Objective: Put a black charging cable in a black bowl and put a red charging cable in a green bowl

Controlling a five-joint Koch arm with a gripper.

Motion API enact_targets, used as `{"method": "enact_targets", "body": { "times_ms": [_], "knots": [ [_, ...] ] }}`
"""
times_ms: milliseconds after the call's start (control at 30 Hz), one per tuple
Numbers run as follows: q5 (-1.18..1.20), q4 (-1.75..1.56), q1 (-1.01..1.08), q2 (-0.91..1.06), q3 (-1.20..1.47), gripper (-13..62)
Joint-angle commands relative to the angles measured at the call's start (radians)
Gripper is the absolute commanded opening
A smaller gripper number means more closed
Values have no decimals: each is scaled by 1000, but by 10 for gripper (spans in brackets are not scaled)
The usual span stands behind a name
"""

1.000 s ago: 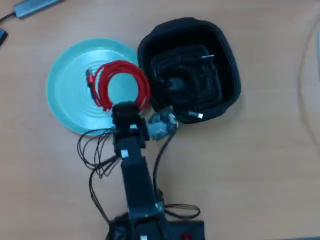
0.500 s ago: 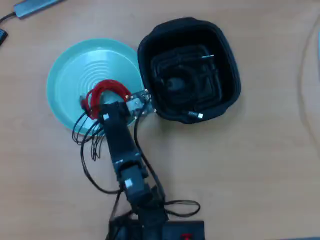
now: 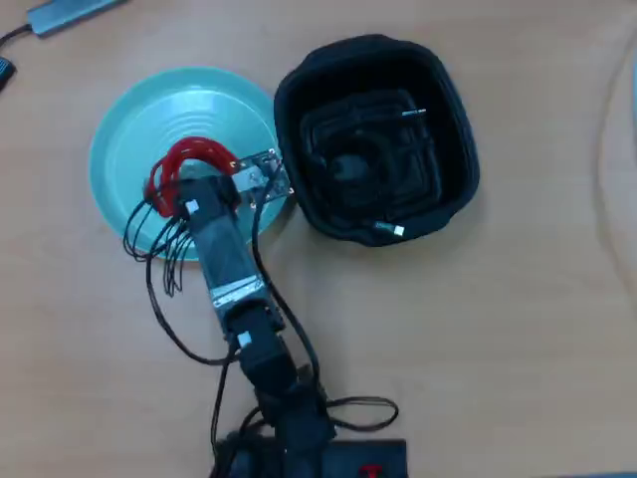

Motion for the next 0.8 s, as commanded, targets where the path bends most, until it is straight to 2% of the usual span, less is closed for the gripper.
{"method": "enact_targets", "body": {
  "times_ms": [0, 267, 500, 767],
  "knots": [
    [38, 25, -17, 118, -407, -69],
    [14, 2, -52, 100, -601, -69],
    [-12, 3, -63, -144, -867, -65],
    [-11, -14, -51, -242, -893, -65]
  ]
}}
